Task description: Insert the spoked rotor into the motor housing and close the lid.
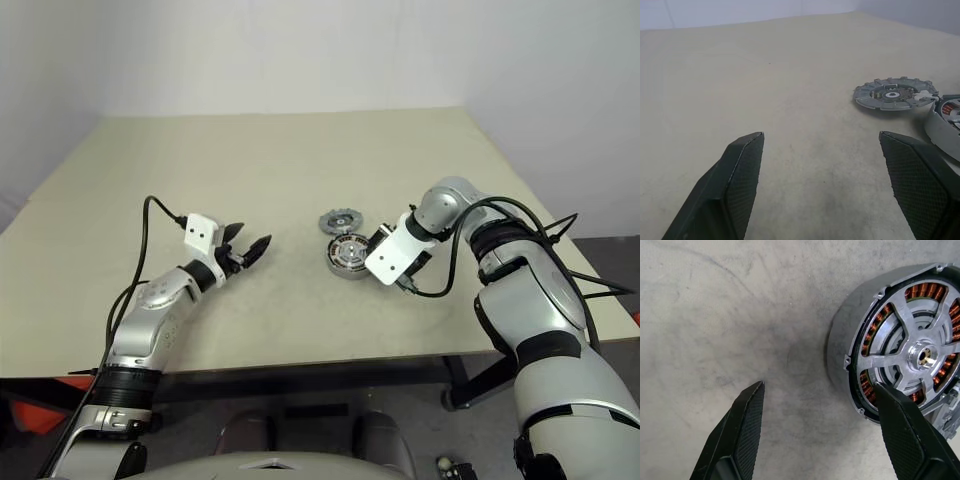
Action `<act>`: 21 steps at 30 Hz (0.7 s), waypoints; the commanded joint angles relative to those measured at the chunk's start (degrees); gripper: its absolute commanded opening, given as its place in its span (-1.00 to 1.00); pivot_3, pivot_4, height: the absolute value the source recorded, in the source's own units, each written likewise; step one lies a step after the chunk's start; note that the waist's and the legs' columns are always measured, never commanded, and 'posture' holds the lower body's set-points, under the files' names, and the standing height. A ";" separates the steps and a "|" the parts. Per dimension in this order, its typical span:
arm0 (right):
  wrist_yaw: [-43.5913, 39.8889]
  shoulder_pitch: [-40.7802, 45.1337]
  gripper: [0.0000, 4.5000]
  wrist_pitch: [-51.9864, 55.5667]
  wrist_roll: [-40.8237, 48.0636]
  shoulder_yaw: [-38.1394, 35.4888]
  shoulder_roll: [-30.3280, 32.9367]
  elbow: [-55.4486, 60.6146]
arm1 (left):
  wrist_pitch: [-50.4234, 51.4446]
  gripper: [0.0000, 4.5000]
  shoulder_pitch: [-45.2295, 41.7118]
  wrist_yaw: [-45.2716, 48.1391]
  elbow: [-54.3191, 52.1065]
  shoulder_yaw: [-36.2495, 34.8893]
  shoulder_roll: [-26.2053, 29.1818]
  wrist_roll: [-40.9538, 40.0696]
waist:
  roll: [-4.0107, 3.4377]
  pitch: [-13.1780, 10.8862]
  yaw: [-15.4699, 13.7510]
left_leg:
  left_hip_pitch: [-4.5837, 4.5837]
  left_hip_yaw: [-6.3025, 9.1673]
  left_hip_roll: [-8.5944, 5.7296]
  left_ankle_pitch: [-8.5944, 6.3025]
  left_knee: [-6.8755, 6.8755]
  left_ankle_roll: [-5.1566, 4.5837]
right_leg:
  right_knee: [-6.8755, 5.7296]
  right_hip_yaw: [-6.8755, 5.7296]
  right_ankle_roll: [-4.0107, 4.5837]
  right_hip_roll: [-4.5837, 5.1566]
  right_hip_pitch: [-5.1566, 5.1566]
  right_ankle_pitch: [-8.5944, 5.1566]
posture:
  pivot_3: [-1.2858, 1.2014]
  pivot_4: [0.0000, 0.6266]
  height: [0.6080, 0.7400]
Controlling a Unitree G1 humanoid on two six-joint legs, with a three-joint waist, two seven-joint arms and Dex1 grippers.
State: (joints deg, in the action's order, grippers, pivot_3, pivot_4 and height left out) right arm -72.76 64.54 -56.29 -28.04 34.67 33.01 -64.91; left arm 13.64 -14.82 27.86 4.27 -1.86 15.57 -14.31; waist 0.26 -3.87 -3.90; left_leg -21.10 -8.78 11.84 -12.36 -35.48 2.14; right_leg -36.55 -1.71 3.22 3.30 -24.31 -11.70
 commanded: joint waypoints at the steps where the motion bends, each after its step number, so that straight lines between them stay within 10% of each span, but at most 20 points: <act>1: -0.15 1.42 0.57 -0.39 0.19 -0.26 -0.69 -0.47 | -0.60 0.72 -0.26 -0.02 -2.33 -0.67 0.38 -0.23 | 0.00 0.00 0.01 | 0.00 0.00 0.00 0.00 0.00 0.00 | 0.00 0.00 0.00 0.00 0.00 0.00 | 0.03 -1.00 1.00; 7: 0.62 1.56 -0.29 -0.20 0.24 -0.69 -1.50 -0.60 | -0.81 0.72 -0.21 -0.09 -2.12 -0.83 0.43 -0.20 | 0.00 0.00 0.03 | 0.03 0.00 0.00 0.00 0.00 0.00 | -0.03 0.01 0.00 0.00 0.00 0.00 | 0.03 -1.00 1.00; 16: 3.33 2.11 -0.29 0.57 -0.55 -0.90 -2.07 -1.45 | -0.62 0.72 -0.43 -0.25 -2.14 -0.87 0.40 -0.24 | 0.00 0.00 0.25 | 0.02 -0.01 0.00 0.01 0.00 0.02 | -0.07 0.03 0.00 -0.01 0.00 0.00 | 0.03 -1.00 1.00; 21: 4.44 2.05 -0.84 0.66 -0.61 -1.19 -2.23 -1.68 | -0.67 0.72 -0.43 -0.35 -2.17 -0.79 0.31 -0.18 | 0.04 0.02 0.36 | 0.05 -0.01 0.00 0.01 0.00 0.03 | -0.10 0.05 0.00 -0.01 0.02 0.00 | 0.03 -1.00 1.00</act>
State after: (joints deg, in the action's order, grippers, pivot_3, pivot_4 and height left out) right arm -69.56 65.78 -55.98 -28.85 33.99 31.08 -66.49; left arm 13.64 -14.63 27.58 4.26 -2.05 15.70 -14.30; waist 0.30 -3.84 -3.54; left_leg -21.06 -8.79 11.84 -12.35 -35.48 2.17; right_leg -36.64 -1.66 3.22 3.27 -24.25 -11.71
